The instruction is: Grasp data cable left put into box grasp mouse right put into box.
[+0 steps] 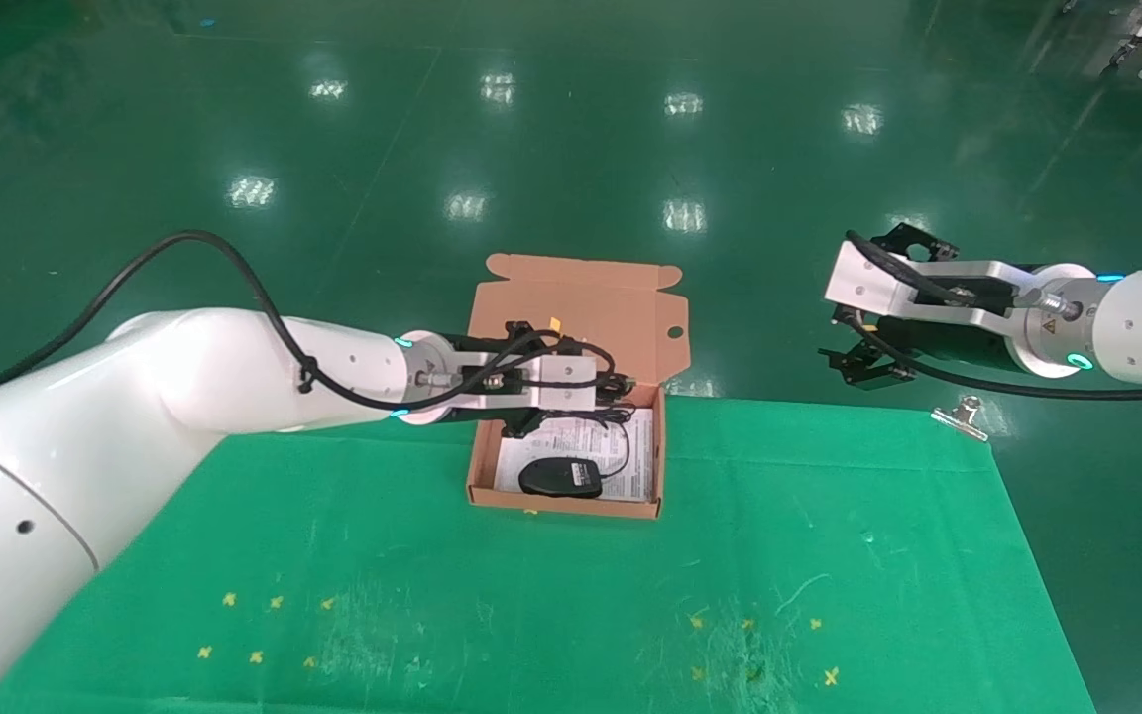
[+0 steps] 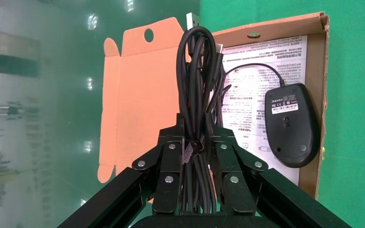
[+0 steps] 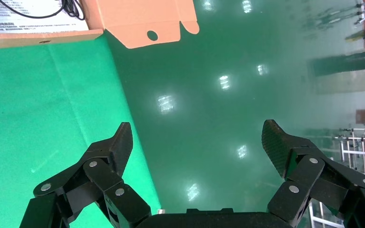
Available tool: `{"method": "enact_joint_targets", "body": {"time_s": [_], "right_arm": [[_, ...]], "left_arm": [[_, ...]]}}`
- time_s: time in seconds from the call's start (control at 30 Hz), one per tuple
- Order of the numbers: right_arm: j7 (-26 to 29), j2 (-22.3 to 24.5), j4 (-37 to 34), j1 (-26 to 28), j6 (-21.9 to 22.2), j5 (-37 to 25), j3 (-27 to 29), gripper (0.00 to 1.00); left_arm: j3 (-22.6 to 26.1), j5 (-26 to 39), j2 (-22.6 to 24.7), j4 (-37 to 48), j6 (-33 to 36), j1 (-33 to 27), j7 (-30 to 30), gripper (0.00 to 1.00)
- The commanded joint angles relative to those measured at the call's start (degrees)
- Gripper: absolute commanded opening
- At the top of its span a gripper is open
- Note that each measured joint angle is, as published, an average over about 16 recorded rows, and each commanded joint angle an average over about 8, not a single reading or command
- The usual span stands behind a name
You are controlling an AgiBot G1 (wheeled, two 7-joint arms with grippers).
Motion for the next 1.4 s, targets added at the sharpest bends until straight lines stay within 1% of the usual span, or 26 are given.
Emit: {"method": "enact_joint_targets", "body": {"time_s": [0.03, 0.3, 0.5, 0.6, 0.83, 0.93, 1.2, 1.4], "right_arm": [[0.1, 0.1, 0.2, 0.1, 0.0, -0.1, 0.0, 1.00], [0.0, -0.1, -0.1, 0.0, 0.0, 0.0, 0.0, 1.00], [0.0, -0.1, -0.1, 0.1, 0.2, 0.0, 0.1, 1.00], [0.0, -0.1, 0.3, 0.4, 0.8, 0.0, 0.4, 1.00], [0.1, -0.3, 1.6, 1.1, 3.0, -0.2, 1.4, 1.00], [-0.1, -0.5, 1.9, 1.4, 3.0, -0.2, 1.5, 1.00], [-0.8, -0.7, 2.5, 1.7, 1.5, 0.3, 2.0, 1.00], [-1.9, -0.1, 3.1, -0.9, -1.9, 3.6, 5.9, 1.00]], "left_arm": [[0.4, -0.5, 0.0, 0.1, -0.2, -0.1, 0.0, 1.00], [-0.1, 0.1, -0.2, -0.2, 0.1, 0.0, 0.0, 1.00], [-0.1, 0.2, -1.9, -1.7, -0.1, -0.5, -0.3, 1.00], [0.0, 0.9, -3.0, -2.0, -0.3, -1.7, -1.0, 1.00], [1.1, 4.9, -5.5, -2.0, 0.4, -6.0, -3.5, 1.00], [1.6, 6.4, -6.5, -2.5, 1.3, -7.4, -4.6, 1.00], [2.4, 8.1, -8.0, -3.6, 3.9, -9.2, -6.6, 1.00], [-0.4, 4.7, -10.2, -5.6, 6.7, -7.0, -7.0, 1.00]]}}
